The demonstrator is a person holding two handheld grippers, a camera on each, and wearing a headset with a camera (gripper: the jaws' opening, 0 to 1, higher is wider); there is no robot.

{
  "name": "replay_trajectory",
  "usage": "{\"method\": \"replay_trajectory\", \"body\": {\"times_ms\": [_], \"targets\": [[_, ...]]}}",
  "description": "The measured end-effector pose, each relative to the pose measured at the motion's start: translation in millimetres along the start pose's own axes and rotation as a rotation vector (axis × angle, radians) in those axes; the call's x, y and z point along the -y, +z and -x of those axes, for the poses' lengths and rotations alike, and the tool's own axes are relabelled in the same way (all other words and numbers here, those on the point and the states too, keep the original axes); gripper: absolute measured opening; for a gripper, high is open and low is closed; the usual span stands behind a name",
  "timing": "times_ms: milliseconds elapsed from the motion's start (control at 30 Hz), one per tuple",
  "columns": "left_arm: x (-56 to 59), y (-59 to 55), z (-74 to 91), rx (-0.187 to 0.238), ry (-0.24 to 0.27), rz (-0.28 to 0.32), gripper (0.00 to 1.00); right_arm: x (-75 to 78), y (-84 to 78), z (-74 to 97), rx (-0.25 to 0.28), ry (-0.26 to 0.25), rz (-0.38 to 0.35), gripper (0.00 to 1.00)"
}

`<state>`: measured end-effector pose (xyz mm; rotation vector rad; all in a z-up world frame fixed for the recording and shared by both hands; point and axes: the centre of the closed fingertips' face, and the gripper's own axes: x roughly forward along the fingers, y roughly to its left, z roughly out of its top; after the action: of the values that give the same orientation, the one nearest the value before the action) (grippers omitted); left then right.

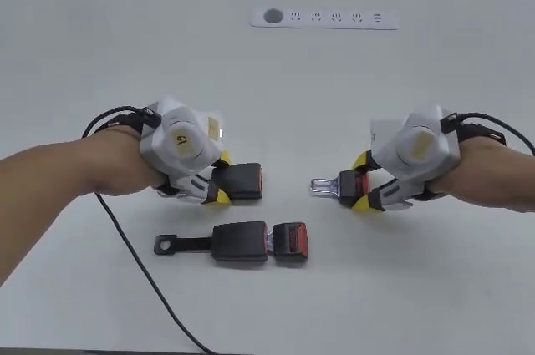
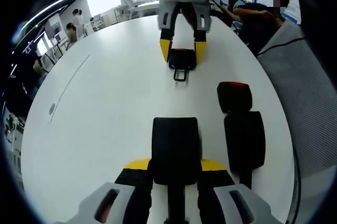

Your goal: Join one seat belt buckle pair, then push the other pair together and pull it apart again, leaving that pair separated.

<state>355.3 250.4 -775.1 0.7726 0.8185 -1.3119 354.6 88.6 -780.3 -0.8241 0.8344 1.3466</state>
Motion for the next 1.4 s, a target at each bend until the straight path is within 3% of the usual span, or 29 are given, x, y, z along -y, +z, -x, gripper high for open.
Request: {"method": "replay_trajectory", "body": {"times_ms": [267, 533, 900, 1067, 1400], "targets": [[0.0, 0.0, -0.5, -0.003, -0.002, 0.003, 0.33, -1.8, 37.1, -16.8, 0.046, -0.01, 0.0, 0.32], [-0.2, -0.9, -0.5, -0.007, -0.005, 0.005, 0.33, -2.8, 60.8, -27.3, 0.068, -0.012, 0.007, 0.32], [-0.4, -1.2, -0.9, -0.011, -0.009, 0.001, 0.33, -3.1, 72.0, -31.3, 0.075, 0.01, 0.069, 0.32], [0.2, -0.1, -1.5, -0.004, -0.011, -0.007, 0.33, -3.2, 77.9, -35.7, 0.098, 0.026, 0.06, 0.32], [2.8, 2.7, -3.3, -0.014, -0.032, -0.033, 0.32, -2.8, 77.8, -38.0, 0.086, 0.029, 0.049, 0.3]]}}
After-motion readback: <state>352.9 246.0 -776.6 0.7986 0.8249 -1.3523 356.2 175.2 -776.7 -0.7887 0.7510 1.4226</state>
